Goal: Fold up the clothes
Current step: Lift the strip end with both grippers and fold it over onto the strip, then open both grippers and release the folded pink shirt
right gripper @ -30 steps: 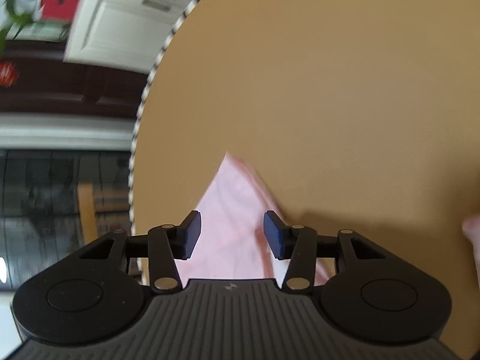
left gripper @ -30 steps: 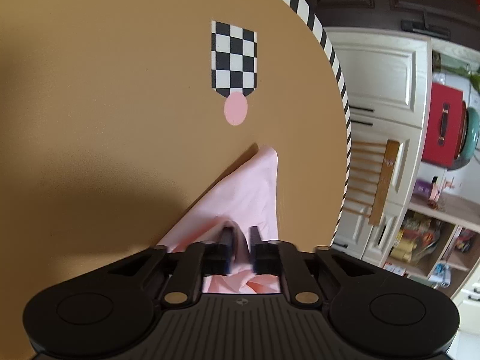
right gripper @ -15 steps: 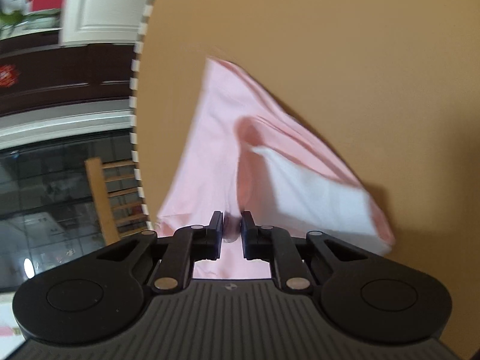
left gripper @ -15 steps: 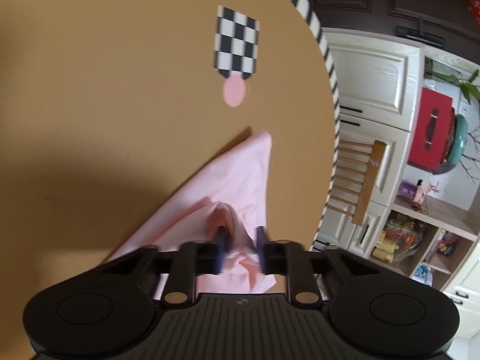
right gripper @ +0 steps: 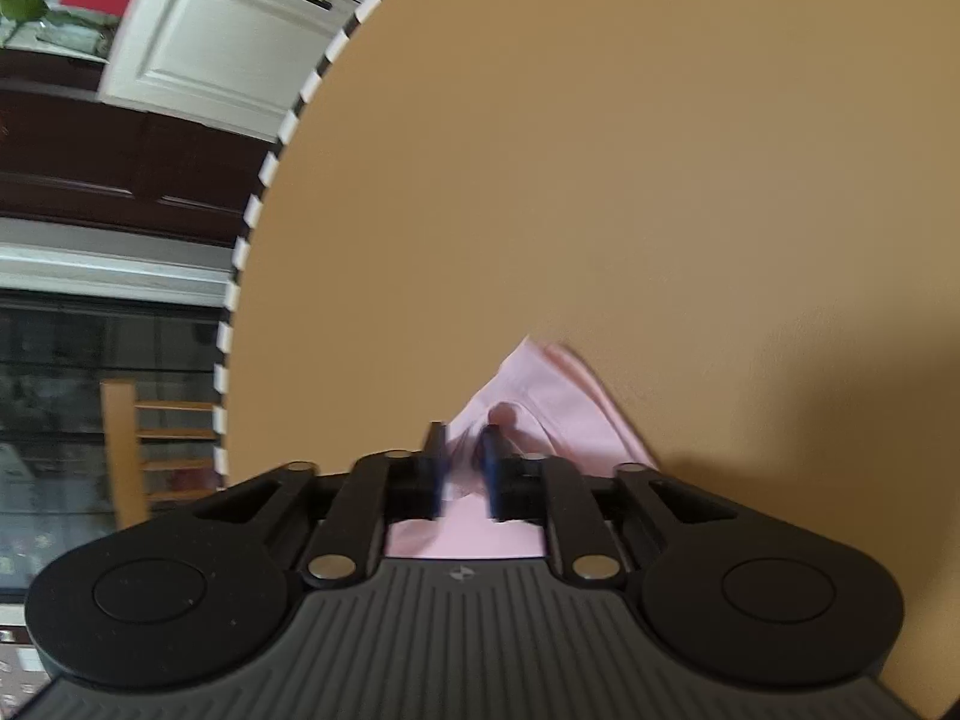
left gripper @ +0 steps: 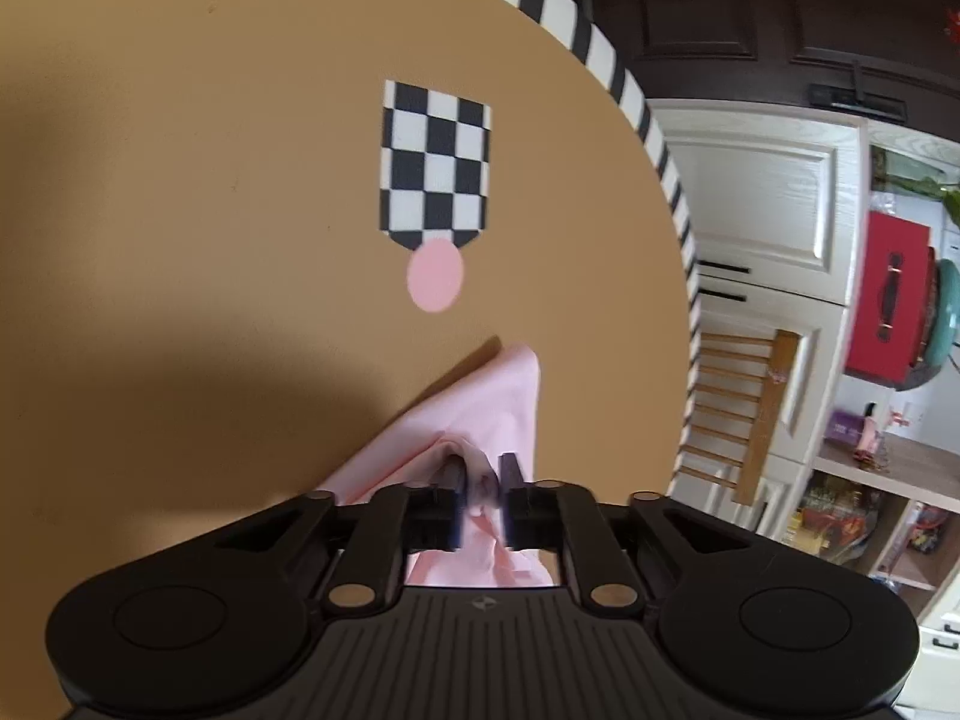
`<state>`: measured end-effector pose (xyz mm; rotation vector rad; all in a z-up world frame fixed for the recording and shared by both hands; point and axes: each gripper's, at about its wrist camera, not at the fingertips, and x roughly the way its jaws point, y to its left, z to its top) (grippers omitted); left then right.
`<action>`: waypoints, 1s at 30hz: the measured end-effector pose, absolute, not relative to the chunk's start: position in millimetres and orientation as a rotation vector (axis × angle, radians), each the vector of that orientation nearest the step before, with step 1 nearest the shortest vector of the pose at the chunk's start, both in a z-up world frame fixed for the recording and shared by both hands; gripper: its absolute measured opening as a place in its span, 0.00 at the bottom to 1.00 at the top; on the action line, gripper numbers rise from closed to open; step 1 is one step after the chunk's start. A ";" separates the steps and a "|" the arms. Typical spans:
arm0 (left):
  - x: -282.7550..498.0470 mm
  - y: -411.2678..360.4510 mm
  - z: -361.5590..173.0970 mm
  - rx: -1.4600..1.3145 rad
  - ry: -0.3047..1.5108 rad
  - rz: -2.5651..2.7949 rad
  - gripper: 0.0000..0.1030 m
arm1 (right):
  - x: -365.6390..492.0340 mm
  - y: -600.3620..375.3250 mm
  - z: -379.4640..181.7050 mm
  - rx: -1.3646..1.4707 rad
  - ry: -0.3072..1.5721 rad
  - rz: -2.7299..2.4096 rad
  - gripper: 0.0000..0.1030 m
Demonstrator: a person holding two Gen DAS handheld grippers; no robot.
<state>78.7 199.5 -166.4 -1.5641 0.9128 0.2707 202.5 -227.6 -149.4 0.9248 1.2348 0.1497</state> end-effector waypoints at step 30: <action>85.1 87.1 -109.0 0.194 0.847 -0.332 0.29 | 122.4 -213.5 -103.7 0.005 0.977 0.513 0.03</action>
